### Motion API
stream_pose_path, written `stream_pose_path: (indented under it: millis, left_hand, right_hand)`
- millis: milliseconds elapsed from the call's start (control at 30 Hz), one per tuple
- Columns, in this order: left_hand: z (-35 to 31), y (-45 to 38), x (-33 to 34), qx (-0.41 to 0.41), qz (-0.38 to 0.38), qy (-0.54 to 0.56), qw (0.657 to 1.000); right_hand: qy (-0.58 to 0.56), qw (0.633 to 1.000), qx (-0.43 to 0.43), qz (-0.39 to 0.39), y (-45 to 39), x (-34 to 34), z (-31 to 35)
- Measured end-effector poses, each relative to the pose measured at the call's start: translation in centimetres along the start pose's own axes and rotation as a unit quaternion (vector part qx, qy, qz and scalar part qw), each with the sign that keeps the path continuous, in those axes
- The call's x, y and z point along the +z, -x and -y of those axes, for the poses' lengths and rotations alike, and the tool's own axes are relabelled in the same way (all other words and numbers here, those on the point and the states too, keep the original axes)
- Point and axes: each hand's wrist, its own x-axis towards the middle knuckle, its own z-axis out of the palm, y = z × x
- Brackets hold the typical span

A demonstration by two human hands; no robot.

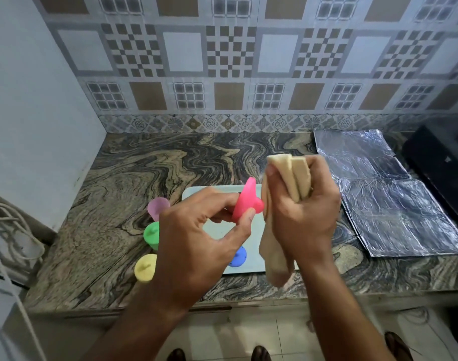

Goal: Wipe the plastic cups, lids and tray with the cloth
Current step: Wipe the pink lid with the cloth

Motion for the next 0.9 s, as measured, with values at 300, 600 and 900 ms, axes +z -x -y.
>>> stream_pose_path:
  millis: [300,600,900]
  left_hand:
    - [1.4,-0.3,-0.3,-0.132,0.030,0.225,0.965]
    - [2.6,-0.7,0.0,-0.306,0.113,0.491,0.808]
    - [2.6,-0.1,0.5,-0.222,0.021,0.316,0.922]
  right_hand:
    - [-0.184,0.975,0.064,0.111,-0.3,-1.8,-0.6]
    - [-0.265,0.949,0.056,0.162,0.4,-1.5,0.7]
    - [-0.231,0.966,0.089,0.074,1.4,-0.7,0.2]
